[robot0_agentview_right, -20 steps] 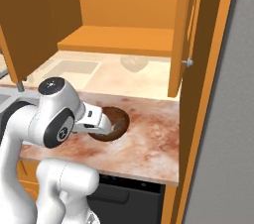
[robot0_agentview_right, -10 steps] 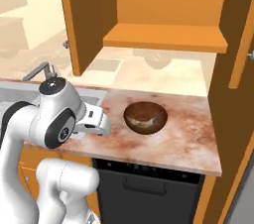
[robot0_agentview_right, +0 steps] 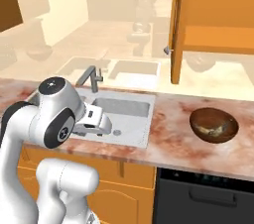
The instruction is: Pick the bananas from the cabinet and place them in one bowl. Pick the garlic from the sink and place it in the other bowl.
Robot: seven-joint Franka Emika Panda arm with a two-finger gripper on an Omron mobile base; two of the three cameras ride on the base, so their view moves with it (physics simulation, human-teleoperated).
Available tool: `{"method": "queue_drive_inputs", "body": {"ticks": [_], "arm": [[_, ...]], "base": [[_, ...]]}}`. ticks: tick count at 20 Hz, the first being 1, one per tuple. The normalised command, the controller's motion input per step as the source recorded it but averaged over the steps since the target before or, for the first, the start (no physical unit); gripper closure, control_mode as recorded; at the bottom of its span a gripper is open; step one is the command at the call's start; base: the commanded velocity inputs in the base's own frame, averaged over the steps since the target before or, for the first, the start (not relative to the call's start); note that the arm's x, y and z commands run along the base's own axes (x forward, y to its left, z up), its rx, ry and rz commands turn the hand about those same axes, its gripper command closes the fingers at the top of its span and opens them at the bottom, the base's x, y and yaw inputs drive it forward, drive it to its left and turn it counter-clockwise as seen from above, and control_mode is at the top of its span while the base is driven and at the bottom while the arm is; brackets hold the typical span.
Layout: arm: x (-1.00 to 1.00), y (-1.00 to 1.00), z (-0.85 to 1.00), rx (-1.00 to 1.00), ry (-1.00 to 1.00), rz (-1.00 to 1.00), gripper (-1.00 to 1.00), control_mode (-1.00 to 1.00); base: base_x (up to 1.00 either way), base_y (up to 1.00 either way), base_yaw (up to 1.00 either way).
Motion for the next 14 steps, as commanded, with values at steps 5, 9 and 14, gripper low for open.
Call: {"method": "queue_drive_inputs", "body": {"ticks": [5, 9, 14], "arm": [[0.00, 0.00, 0.00, 0.00, 0.00, 0.00, -1.00, 1.00], [0.00, 0.00, 0.00, 0.00, 0.00, 0.00, -1.00, 1.00], [0.00, 0.00, 0.00, 0.00, 0.00, 0.00, -1.00, 1.00]], "base": [[-0.01, 0.86, 0.00], [0.00, 0.68, 0.00], [0.00, 0.61, 0.00]]}}
